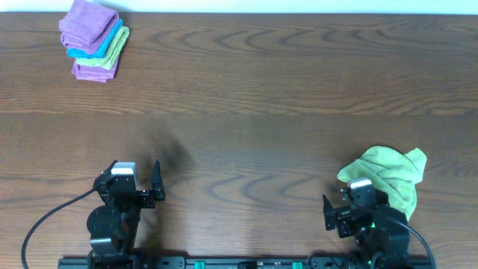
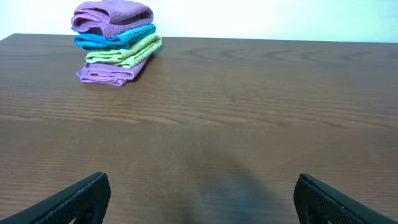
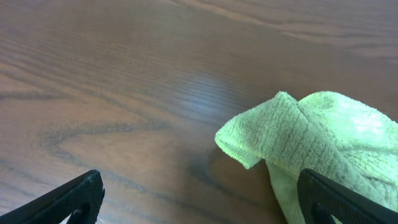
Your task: Fold the cloth
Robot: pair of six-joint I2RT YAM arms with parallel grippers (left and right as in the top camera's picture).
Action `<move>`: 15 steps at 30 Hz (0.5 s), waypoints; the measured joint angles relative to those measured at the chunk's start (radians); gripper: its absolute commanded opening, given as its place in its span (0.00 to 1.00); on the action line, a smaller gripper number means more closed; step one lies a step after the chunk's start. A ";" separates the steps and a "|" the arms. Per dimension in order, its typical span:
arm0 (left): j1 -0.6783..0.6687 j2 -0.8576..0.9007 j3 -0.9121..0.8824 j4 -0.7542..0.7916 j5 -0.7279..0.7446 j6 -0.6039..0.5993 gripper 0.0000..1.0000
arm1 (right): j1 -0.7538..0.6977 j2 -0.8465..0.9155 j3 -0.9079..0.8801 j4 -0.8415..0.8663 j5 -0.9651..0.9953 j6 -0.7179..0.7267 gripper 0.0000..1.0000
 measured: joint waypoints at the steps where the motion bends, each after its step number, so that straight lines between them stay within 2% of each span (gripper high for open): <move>1: 0.000 0.000 0.000 0.000 0.000 0.000 0.95 | 0.000 0.000 -0.009 0.006 0.000 0.000 0.99; 15: 0.000 0.000 0.000 0.000 0.000 0.000 0.96 | 0.000 0.000 -0.044 0.043 0.000 0.000 0.99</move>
